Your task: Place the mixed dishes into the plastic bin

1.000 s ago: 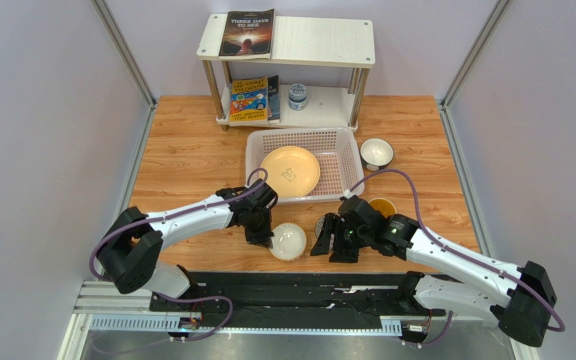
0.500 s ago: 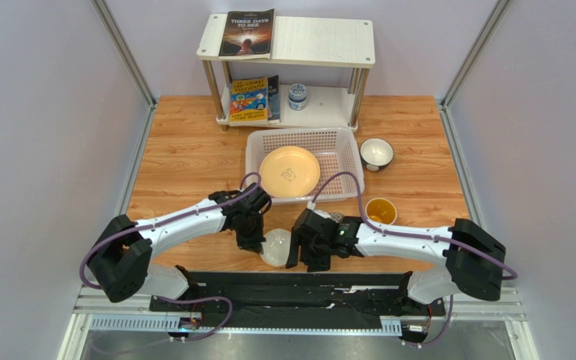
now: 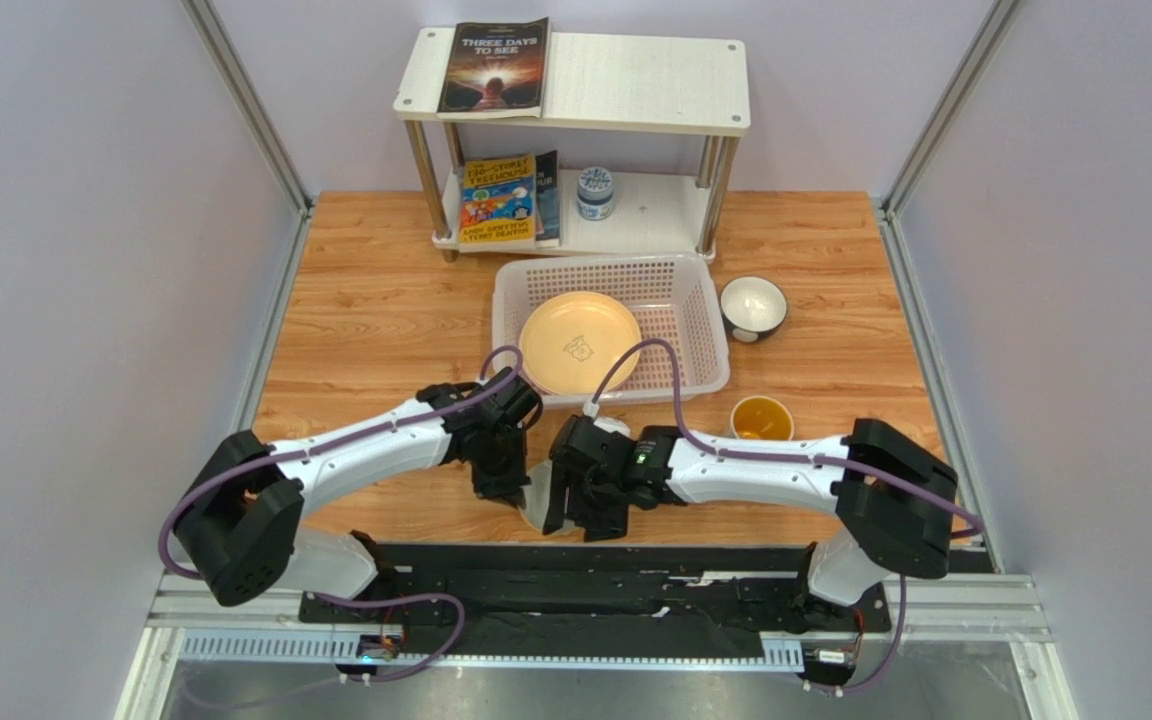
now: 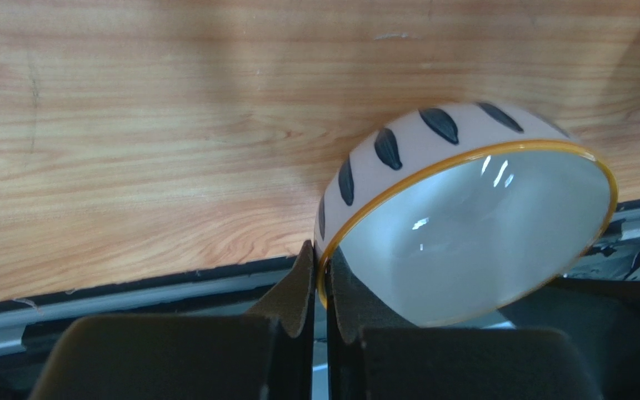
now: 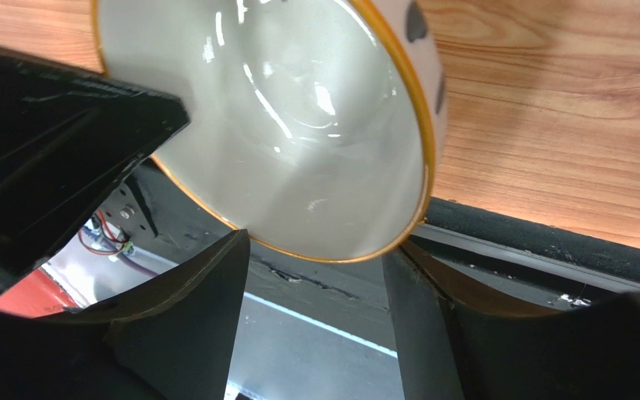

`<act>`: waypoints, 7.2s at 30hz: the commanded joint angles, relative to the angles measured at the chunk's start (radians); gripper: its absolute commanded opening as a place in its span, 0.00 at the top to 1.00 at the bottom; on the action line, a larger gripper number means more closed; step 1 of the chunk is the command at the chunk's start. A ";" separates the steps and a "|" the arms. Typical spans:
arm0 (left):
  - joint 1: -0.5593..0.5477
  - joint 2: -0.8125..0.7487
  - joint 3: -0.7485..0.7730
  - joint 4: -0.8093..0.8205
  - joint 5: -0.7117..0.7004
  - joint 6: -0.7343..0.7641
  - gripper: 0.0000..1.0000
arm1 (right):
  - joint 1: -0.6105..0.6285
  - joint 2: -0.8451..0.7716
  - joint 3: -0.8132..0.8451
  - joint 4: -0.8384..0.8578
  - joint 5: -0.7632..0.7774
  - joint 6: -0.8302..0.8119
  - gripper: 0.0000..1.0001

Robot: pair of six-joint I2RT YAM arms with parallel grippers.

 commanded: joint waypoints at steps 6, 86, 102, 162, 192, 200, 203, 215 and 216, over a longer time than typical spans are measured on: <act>-0.002 -0.043 -0.011 -0.090 0.027 0.015 1.00 | -0.018 -0.043 -0.030 -0.036 0.079 0.038 0.37; 0.243 -0.373 0.016 -0.280 0.001 0.081 0.39 | -0.664 0.601 1.012 -0.496 -0.051 -0.620 0.47; -0.013 0.039 0.088 0.272 0.222 -0.059 0.24 | -0.662 -0.170 0.516 -0.444 -0.151 -0.580 0.36; -0.202 0.121 0.188 -0.030 -0.082 -0.114 1.00 | -0.273 -0.576 -0.103 -0.335 -0.034 -0.168 0.36; -0.174 0.007 0.097 -0.104 -0.100 -0.099 0.84 | -0.044 -0.198 -0.166 -0.096 0.077 -0.100 1.00; -0.056 -0.352 0.128 -0.308 -0.236 -0.113 0.42 | -0.032 -0.273 0.004 -0.296 0.145 -0.191 1.00; 0.019 -0.428 0.133 -0.372 -0.260 -0.096 0.42 | -0.036 -0.280 0.120 -0.364 0.139 -0.244 1.00; 0.094 -0.410 0.091 -0.360 -0.206 -0.062 0.43 | -0.487 -0.059 0.728 -0.547 0.004 -0.617 1.00; 0.094 -0.409 0.093 -0.358 -0.206 -0.059 0.43 | -0.519 -0.024 0.812 -0.551 -0.031 -0.637 1.00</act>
